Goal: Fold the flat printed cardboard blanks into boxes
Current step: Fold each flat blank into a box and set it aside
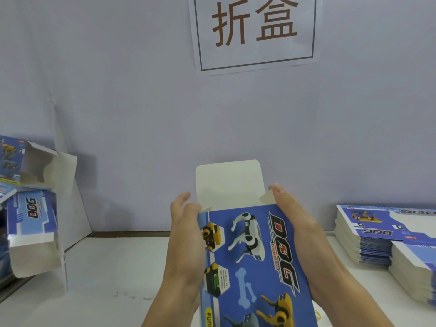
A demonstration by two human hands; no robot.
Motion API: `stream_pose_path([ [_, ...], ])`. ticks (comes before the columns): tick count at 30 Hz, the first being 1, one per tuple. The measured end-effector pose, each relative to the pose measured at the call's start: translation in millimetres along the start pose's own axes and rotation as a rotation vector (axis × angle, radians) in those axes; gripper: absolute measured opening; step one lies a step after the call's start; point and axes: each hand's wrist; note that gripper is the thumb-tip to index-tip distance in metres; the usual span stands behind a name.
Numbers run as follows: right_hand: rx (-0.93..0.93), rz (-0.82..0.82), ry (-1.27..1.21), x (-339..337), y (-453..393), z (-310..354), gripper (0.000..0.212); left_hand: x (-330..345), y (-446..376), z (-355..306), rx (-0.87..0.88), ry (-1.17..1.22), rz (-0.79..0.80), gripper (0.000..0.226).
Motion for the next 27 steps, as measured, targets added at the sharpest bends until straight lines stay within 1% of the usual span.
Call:
stream_pose_path([
  [1, -0.046, -0.037, 0.017, -1, -3, -2, 0.010, -1, 0, -1, 0.016, -0.013, -0.019, 0.024],
  [2, -0.065, -0.053, 0.014, 3, -8, -1, 0.008, -2, -1, -2, 0.034, -0.025, -0.024, 0.022],
  [3, -0.079, -0.025, 0.013, 2, -4, -4, 0.011, -3, 0, -3, 0.049, -0.036, -0.019, 0.021],
  [5, -0.093, 0.064, 0.009, -1, 2, -10, 0.032, -3, 2, -6, 0.044, -0.034, -0.020, 0.031],
  [6, -0.089, 0.086, -0.032, -2, 6, -13, 0.042, -2, 4, -7, 0.033, -0.019, -0.025, 0.035],
  [8, -0.087, 0.081, -0.062, -5, 8, -16, 0.054, 0, 7, -10, 0.007, -0.006, -0.046, 0.036],
  [9, -0.082, 0.056, -0.030, -8, 5, -18, 0.055, 1, 8, -11, 0.006, -0.003, -0.050, 0.036],
  [10, -0.070, 0.035, 0.002, -9, 4, -18, 0.053, 1, 8, -11, 0.012, 0.001, -0.051, 0.037],
  [13, -0.013, 0.000, 0.052, -10, 4, -16, 0.036, 0, 6, -6, -0.014, 0.027, -0.014, 0.039],
  [15, 0.016, -0.012, 0.054, -11, 5, -16, 0.031, -2, 6, -4, -0.046, 0.040, 0.007, 0.034],
  [17, 0.041, -0.022, 0.028, -11, 5, -16, 0.021, -4, 6, -4, -0.040, 0.046, 0.007, 0.024],
  [18, 0.058, -0.026, 0.010, -10, 5, -15, 0.021, -4, 6, -5, -0.037, 0.051, 0.003, 0.020],
  [20, 0.069, -0.033, -0.024, -10, 5, -15, 0.031, -2, 5, -6, -0.047, 0.071, -0.001, 0.022],
  [23, 0.071, -0.012, -0.033, -11, 5, -14, 0.031, 2, 6, -7, -0.051, 0.046, 0.009, 0.031],
  [25, 0.091, 0.019, -0.021, -11, 5, -12, 0.032, 4, 7, -8, -0.034, 0.034, 0.025, 0.034],
  [27, 0.077, 0.005, -0.017, -11, 4, -12, 0.029, 4, 7, -8, -0.009, 0.013, 0.015, 0.034],
])
Point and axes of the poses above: each hand's wrist, its own y-axis away from the middle knuckle, its own x-axis out of the palm, z = x × y, and after that the axes turned 5 degrees about -y, right-handed
